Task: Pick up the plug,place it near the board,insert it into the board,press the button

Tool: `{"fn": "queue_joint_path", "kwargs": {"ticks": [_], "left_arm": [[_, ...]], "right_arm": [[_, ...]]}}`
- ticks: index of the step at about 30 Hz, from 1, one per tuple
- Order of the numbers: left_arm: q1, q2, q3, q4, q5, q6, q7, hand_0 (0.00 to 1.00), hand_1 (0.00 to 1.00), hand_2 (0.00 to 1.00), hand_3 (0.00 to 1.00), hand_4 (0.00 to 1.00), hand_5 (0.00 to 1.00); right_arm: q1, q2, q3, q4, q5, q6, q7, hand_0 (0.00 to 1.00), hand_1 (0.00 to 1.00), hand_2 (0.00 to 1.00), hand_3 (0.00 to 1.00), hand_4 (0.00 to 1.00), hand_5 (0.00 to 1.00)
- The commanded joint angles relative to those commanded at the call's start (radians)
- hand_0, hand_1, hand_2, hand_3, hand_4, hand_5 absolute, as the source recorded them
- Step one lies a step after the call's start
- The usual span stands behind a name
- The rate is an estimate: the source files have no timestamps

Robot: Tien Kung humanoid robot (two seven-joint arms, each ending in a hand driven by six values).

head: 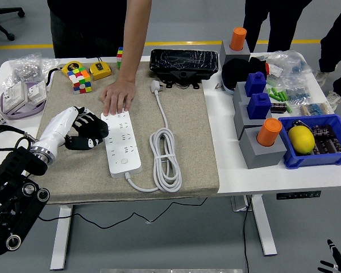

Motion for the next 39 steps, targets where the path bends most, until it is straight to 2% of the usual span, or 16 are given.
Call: {"fn": "queue_joint_path", "kwargs": {"ticks": [11, 21, 39], "left_arm": [[-0.030, 0.012, 0.071, 0.013, -0.005, -0.007, 0.004, 0.417, 0.524, 0.417, 0.484, 0.543, 0.002], [-0.043, 0.025, 0.067, 0.072, -0.017, 0.019, -0.028, 0.418, 0.524, 0.420, 0.485, 0.539, 0.002], [-0.040, 0.024, 0.066, 0.080, -0.006, 0.000, -0.022, 0.424, 0.535, 0.432, 0.493, 0.547, 0.002]], "right_arm": [[0.001, -0.001, 0.004, 0.000, -0.002, 0.000, 0.000, 0.754, 0.639, 0.618, 0.642, 0.998, 0.998], [0.001, -0.002, 0.004, 0.000, -0.003, 0.001, 0.001, 0.751, 0.639, 0.619, 0.643, 0.998, 0.998], [0.002, -0.002, 0.004, 0.000, -0.002, 0.000, 0.000, 0.753, 0.639, 0.619, 0.643, 0.998, 0.998]]}}
